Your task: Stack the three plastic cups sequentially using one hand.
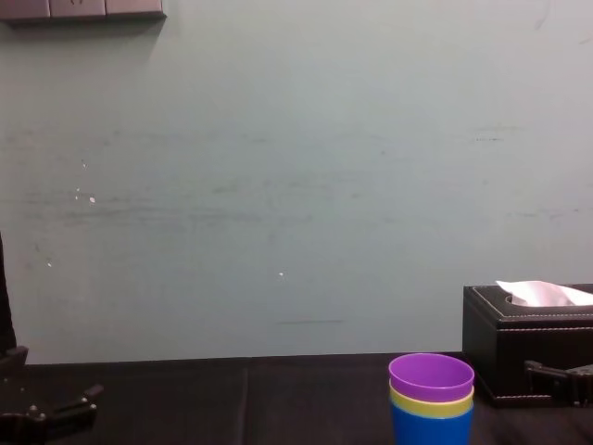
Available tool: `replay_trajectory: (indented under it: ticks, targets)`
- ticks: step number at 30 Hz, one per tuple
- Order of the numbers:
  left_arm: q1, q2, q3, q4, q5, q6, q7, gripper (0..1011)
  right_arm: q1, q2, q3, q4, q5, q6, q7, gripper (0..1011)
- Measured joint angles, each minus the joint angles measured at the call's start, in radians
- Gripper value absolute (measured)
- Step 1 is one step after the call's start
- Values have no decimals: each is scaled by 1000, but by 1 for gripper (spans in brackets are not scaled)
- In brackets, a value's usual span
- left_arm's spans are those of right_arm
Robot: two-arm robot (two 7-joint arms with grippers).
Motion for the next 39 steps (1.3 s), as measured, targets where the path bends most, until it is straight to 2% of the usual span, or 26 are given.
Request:
replay_trajectory:
  ticks: [39]
  targets:
    - [0, 0, 0, 0, 0, 0, 0, 1011, 0, 0, 0, 0, 0, 0, -1, 1002]
